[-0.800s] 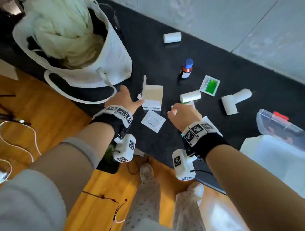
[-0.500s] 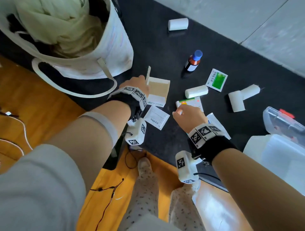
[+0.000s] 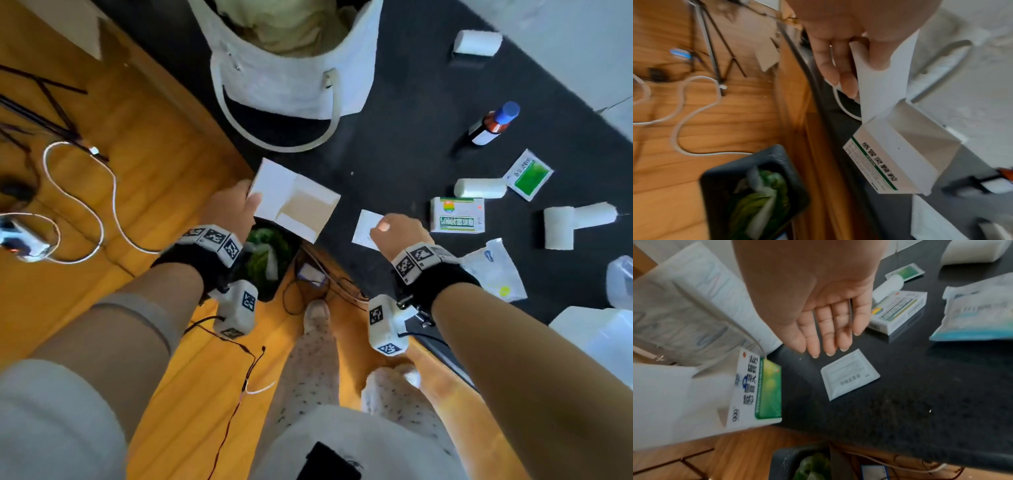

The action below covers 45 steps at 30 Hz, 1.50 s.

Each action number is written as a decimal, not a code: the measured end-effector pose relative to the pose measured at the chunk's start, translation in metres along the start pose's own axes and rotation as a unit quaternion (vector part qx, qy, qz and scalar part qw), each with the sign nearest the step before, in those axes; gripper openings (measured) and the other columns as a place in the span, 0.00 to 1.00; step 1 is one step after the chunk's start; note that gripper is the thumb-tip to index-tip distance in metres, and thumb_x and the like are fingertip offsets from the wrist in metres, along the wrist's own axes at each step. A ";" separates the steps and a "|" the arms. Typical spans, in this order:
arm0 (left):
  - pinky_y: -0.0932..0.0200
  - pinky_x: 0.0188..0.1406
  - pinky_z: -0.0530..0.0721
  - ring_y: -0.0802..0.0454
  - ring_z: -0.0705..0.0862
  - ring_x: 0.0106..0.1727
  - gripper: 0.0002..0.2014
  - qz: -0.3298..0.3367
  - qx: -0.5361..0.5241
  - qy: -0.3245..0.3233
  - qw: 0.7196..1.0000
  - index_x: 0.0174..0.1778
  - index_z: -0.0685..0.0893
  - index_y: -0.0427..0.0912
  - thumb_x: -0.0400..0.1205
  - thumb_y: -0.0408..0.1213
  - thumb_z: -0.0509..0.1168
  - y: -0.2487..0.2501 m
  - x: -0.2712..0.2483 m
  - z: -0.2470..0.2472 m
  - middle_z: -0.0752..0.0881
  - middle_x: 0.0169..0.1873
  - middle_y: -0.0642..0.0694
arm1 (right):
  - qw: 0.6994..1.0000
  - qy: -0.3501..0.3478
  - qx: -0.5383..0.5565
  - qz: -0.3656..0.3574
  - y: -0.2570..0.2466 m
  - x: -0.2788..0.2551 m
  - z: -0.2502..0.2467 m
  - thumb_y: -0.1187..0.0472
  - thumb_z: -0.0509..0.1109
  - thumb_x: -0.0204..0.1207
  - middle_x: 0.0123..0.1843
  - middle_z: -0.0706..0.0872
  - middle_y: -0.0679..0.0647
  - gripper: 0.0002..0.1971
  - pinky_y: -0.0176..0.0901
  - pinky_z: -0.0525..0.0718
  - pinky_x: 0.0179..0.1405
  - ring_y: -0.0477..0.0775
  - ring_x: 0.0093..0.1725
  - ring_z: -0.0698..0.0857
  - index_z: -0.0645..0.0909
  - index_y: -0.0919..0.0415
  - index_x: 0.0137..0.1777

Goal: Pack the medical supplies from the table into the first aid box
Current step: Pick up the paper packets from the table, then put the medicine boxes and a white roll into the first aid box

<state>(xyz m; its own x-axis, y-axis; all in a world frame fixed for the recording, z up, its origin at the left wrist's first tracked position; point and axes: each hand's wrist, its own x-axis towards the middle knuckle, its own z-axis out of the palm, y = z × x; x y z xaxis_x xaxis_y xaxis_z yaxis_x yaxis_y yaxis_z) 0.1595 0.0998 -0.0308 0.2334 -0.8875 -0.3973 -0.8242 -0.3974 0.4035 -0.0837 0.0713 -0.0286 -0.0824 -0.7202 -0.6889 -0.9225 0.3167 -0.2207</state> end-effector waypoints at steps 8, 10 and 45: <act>0.40 0.58 0.79 0.30 0.79 0.61 0.23 -0.176 0.020 -0.072 0.982 0.69 0.70 0.38 0.81 0.45 0.60 -0.084 -0.014 0.000 0.80 0.63 0.30 | 0.999 -0.021 -0.018 -0.032 -0.022 0.002 0.044 0.55 0.62 0.78 0.62 0.85 0.62 0.15 0.49 0.78 0.56 0.66 0.62 0.82 0.82 0.58 0.60; 0.40 0.65 0.76 0.32 0.75 0.69 0.33 -0.181 0.017 -0.117 0.976 0.75 0.63 0.37 0.77 0.43 0.68 -0.085 -0.014 0.007 0.74 0.71 0.33 | 0.999 -0.021 -0.021 -0.020 -0.019 0.002 0.047 0.55 0.61 0.78 0.61 0.85 0.62 0.15 0.47 0.76 0.51 0.67 0.61 0.82 0.82 0.58 0.59; 0.51 0.60 0.82 0.47 0.84 0.57 0.10 0.069 -0.067 -0.188 0.977 0.53 0.84 0.44 0.78 0.33 0.62 0.248 -0.053 0.218 0.86 0.52 0.44 | 0.960 0.025 0.255 0.113 0.305 -0.003 -0.001 0.56 0.61 0.77 0.57 0.87 0.55 0.12 0.41 0.72 0.45 0.53 0.47 0.78 0.82 0.56 0.56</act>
<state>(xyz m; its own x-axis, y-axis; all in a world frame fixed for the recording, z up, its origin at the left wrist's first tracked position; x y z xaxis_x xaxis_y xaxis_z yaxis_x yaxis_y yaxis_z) -0.1701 0.0990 -0.0893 -0.1021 -0.7965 -0.5960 -0.7538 -0.3290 0.5688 -0.3649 0.1694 -0.0932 -0.2881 -0.6226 -0.7276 -0.5762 0.7196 -0.3877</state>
